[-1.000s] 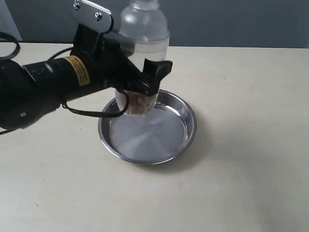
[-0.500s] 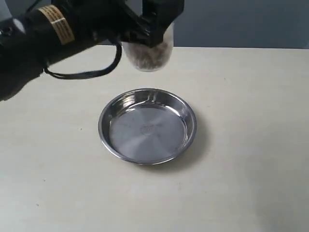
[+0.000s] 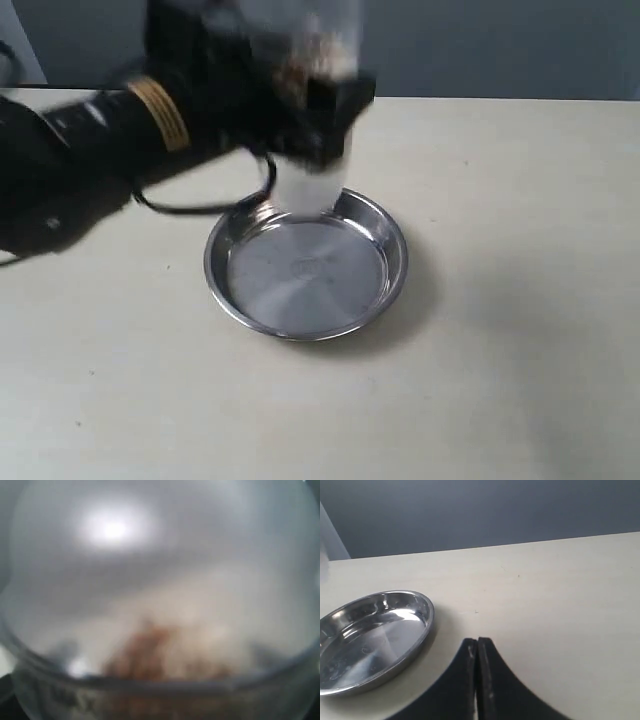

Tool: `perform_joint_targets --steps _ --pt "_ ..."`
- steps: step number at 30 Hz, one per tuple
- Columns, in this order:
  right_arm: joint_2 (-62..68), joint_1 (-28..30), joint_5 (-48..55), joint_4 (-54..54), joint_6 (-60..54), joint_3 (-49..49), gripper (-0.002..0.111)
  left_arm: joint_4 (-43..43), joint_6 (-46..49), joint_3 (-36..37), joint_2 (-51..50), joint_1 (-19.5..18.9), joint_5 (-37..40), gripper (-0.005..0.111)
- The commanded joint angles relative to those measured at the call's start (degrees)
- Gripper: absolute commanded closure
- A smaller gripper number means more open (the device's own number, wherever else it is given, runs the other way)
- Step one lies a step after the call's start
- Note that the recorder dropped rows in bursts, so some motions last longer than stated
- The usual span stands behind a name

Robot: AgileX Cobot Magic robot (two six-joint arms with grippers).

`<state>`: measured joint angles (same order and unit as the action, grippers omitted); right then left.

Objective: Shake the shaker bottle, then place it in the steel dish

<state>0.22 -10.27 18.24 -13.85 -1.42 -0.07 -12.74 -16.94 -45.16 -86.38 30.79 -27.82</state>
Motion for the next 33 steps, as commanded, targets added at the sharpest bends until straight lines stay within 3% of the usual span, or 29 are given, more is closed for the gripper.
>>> perform_joint_targets --steps 1,3,6,8,10,13,14,16,19,21,25,26,30,31,33 --pt "-0.22 -0.10 -0.57 0.36 -0.07 0.07 0.109 -0.68 -3.59 -1.16 1.58 0.76 -13.01 0.106" --pt "-0.22 -0.10 -0.57 -0.01 -0.07 0.07 0.109 -2.08 -2.10 -4.81 5.63 0.76 -11.97 0.106" --pt "-0.22 -0.10 -0.57 -0.01 -0.07 0.07 0.109 -0.73 0.53 -5.36 4.98 0.76 2.98 0.106" --pt "-0.22 -0.10 -0.57 -0.01 -0.07 0.07 0.109 -0.62 -0.77 -2.61 -0.12 0.76 7.36 0.106" --pt "-0.22 -0.10 -0.57 -0.01 -0.07 0.07 0.109 -1.47 -4.27 -1.21 -2.76 0.76 3.53 0.106" --pt "-0.22 -0.10 -0.57 -0.01 -0.07 0.07 0.109 -5.11 -9.39 -2.82 1.30 0.85 -11.88 0.106" --pt "-0.22 -0.10 -0.57 -0.01 -0.07 0.07 0.109 -6.59 -9.67 -3.93 3.26 0.85 -13.31 0.106" --pt "-0.22 -0.10 -0.57 -0.01 -0.07 0.07 0.109 -7.69 -6.74 -4.44 4.46 0.85 -7.44 0.106" --pt "-0.22 -0.10 -0.57 -0.01 -0.07 0.07 0.109 -2.10 -5.07 -1.06 -2.53 0.70 3.88 0.106" --pt "-0.22 -0.10 -0.57 -0.01 -0.07 0.07 0.109 -0.11 -5.17 0.24 -5.57 0.58 3.62 0.106" --pt "-0.22 -0.10 -0.57 -0.01 -0.07 0.07 0.109 -3.03 -6.79 -0.32 -2.03 2.04 -12.69 0.106" --pt "-0.22 -0.10 -0.57 -0.01 -0.07 0.07 0.109 -2.87 -6.33 -0.66 -1.25 2.03 -13.34 0.106" --pt "-0.22 -0.10 -0.57 -0.01 -0.07 0.07 0.109 3.38 2.92 -0.97 -2.79 0.96 -1.16 0.106" --pt "-0.22 -0.10 -0.57 -0.01 -0.07 0.07 0.109 7.79 8.96 -0.97 -3.65 -0.27 3.30 0.106" --pt "-0.22 -0.10 -0.57 -0.01 -0.07 0.07 0.109 18.92 10.96 -0.84 -3.77 -2.69 4.15 0.106"
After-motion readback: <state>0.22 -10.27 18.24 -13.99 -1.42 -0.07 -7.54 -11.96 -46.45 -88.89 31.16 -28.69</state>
